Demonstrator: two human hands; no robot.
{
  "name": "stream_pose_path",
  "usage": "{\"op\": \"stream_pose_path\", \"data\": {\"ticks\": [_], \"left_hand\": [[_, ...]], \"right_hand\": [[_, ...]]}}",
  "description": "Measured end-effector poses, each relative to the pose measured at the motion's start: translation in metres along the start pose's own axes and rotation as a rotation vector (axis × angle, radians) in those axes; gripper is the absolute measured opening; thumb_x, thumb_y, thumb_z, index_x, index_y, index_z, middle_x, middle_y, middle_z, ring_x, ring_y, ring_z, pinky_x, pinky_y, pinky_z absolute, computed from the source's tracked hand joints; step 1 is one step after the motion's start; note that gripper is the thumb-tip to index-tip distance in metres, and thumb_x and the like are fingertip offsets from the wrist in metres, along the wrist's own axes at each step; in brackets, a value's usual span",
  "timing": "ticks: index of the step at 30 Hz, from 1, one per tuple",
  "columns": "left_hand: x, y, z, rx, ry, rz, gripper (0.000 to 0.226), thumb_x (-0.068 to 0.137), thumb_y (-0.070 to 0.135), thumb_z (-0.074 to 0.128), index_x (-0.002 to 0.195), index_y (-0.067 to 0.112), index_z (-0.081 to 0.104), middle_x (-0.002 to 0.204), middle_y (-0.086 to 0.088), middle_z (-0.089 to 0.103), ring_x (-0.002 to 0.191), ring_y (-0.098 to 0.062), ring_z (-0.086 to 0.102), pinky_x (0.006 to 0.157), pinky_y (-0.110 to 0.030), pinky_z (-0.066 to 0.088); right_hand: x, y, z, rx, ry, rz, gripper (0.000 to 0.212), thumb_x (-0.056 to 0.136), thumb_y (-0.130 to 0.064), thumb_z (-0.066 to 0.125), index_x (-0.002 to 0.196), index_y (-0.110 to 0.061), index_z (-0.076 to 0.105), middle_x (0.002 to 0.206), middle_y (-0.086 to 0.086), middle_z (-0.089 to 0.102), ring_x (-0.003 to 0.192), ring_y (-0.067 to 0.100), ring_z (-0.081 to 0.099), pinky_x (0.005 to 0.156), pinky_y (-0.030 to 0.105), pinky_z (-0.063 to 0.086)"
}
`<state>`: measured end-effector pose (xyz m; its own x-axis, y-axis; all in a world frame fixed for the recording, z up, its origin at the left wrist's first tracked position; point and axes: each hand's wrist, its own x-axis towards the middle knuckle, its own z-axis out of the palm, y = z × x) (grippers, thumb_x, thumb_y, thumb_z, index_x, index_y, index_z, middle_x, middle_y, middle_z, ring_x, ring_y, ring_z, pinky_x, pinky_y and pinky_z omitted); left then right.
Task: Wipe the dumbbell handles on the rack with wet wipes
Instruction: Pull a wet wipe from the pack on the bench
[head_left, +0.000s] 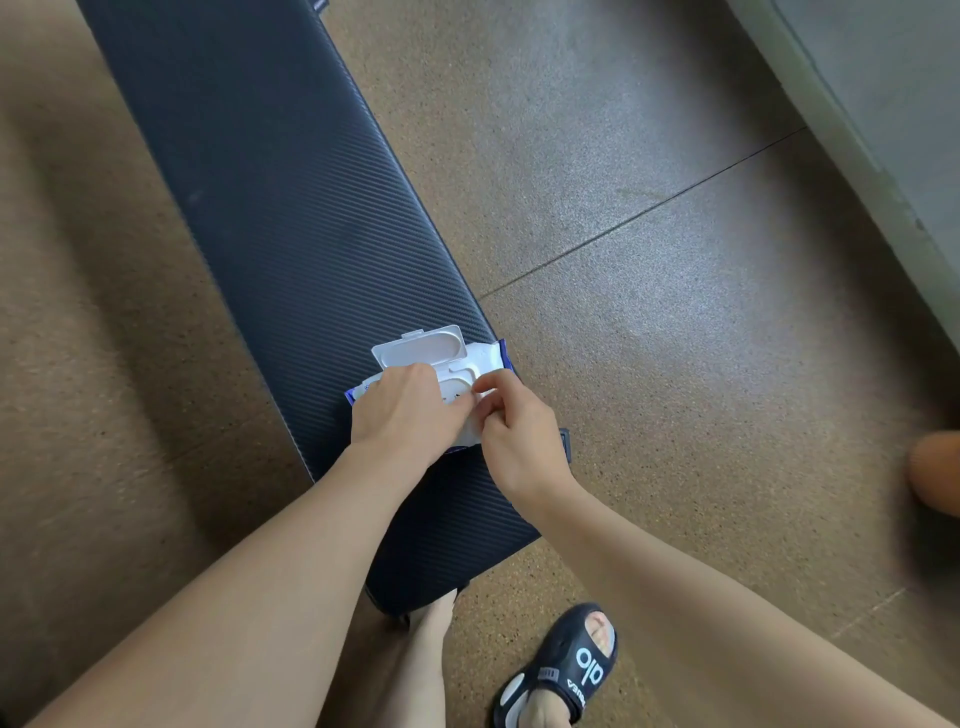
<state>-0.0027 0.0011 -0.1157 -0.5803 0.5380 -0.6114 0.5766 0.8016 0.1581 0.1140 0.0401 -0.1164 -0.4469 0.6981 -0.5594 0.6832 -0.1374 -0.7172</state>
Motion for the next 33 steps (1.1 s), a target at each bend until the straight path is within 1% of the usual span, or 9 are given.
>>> {"op": "stream_pose_path", "data": {"ticks": [2,5,8,10,13,19,24,29,33], "left_hand": [[0.004,0.001,0.000,0.020,0.004,-0.007,0.049,0.091,0.062,0.055,0.091,0.013,0.062,0.078,0.001,0.050,0.076,-0.024,0.052,0.060,-0.032,0.036],[0.011,-0.003,0.000,0.005,0.005,-0.001,0.046,0.091,0.057,0.057,0.091,0.012,0.067,0.091,-0.006,0.067,0.084,-0.028,0.062,0.063,-0.033,0.041],[0.008,0.001,-0.001,0.051,0.028,0.000,0.046,0.091,0.058,0.056,0.094,0.012,0.063,0.094,-0.002,0.063,0.093,-0.030,0.064,0.068,-0.033,0.040],[0.007,0.009,-0.003,0.099,0.039,0.005,0.041,0.092,0.056,0.057,0.093,0.016,0.055,0.094,-0.004,0.058,0.099,-0.031,0.063,0.070,-0.034,0.037],[0.008,0.017,-0.004,0.135,0.032,-0.003,0.036,0.091,0.052,0.059,0.089,0.017,0.050,0.095,-0.005,0.061,0.100,-0.031,0.063,0.071,-0.034,0.036],[0.005,0.017,0.002,0.075,0.035,-0.033,0.043,0.093,0.048,0.058,0.071,0.016,0.040,0.068,0.002,0.037,0.075,-0.025,0.046,0.066,-0.033,0.035],[0.002,0.004,0.002,0.059,0.057,0.027,0.026,0.093,0.032,0.052,0.077,0.012,0.050,0.079,-0.005,0.054,0.075,-0.027,0.048,0.064,-0.034,0.037],[0.003,-0.003,0.000,0.077,0.022,0.057,0.044,0.092,0.059,0.055,0.086,0.016,0.062,0.086,-0.001,0.059,0.078,-0.026,0.053,0.063,-0.033,0.039],[0.010,-0.002,-0.001,0.125,0.018,0.067,0.049,0.089,0.064,0.056,0.089,0.015,0.063,0.095,-0.005,0.063,0.085,-0.030,0.058,0.066,-0.034,0.039]], "right_hand": [[-0.002,-0.001,-0.001,0.041,0.013,0.035,0.033,0.084,0.004,0.037,0.104,-0.016,0.056,0.089,-0.002,0.063,0.087,0.019,0.058,0.082,0.038,0.049],[0.002,-0.003,-0.005,0.062,0.005,0.070,0.034,0.083,0.005,0.038,0.104,-0.015,0.056,0.086,-0.003,0.061,0.081,0.017,0.055,0.076,0.035,0.048],[0.005,-0.006,-0.006,0.083,-0.025,0.102,0.035,0.081,0.006,0.040,0.103,-0.015,0.058,0.084,-0.001,0.061,0.077,0.016,0.053,0.068,0.030,0.043],[0.006,-0.006,-0.005,0.092,-0.037,0.119,0.034,0.077,0.004,0.041,0.098,-0.014,0.060,0.085,0.001,0.063,0.080,0.020,0.055,0.071,0.034,0.047],[0.012,-0.005,-0.006,0.120,-0.025,0.159,0.035,0.064,-0.008,0.038,0.091,-0.018,0.060,0.087,0.005,0.067,0.089,0.031,0.063,0.084,0.047,0.056],[0.017,-0.006,-0.006,0.139,-0.036,0.194,0.036,0.062,-0.008,0.037,0.085,-0.021,0.061,0.088,0.007,0.068,0.091,0.035,0.066,0.084,0.052,0.057],[0.018,-0.007,-0.007,0.126,-0.063,0.218,0.031,0.076,-0.001,0.040,0.087,-0.021,0.061,0.088,0.004,0.065,0.093,0.034,0.065,0.084,0.048,0.056],[0.021,-0.008,-0.004,0.190,-0.038,0.242,0.026,0.065,-0.011,0.041,0.078,-0.022,0.060,0.085,0.006,0.065,0.080,0.029,0.060,0.084,0.056,0.056],[0.022,-0.007,-0.004,0.214,-0.052,0.266,0.025,0.068,-0.004,0.042,0.079,-0.017,0.060,0.091,0.015,0.068,0.075,0.025,0.057,0.079,0.057,0.055]]}}
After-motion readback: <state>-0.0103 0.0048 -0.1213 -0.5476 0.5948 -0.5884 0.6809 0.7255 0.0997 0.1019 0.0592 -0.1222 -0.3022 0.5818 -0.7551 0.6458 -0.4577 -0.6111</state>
